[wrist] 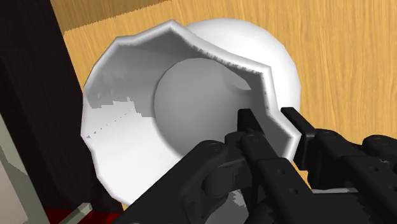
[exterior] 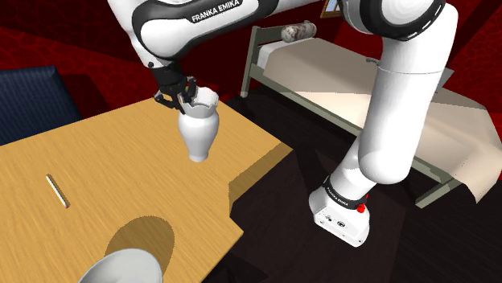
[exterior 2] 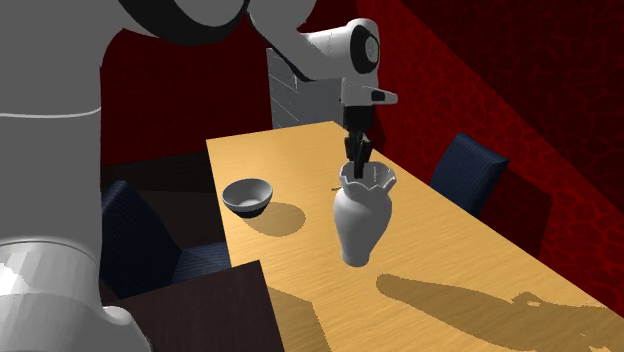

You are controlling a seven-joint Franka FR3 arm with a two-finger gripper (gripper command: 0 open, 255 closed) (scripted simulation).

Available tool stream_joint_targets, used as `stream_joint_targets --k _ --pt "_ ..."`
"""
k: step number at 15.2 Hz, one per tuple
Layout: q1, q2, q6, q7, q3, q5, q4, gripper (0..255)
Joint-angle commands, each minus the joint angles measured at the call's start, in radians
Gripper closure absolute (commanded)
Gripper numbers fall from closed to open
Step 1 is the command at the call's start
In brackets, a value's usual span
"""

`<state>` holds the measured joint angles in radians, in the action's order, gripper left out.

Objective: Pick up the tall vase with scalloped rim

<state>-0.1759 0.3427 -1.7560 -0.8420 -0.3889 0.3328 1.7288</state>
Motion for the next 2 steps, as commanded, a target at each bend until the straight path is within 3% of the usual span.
stream_joint_targets --k 1,2 --pt "-0.001 -0.004 0.014 0.003 -0.001 -0.002 -0.012 255" --pt "-0.001 -0.003 0.014 0.003 -0.001 -0.002 -0.012 255"
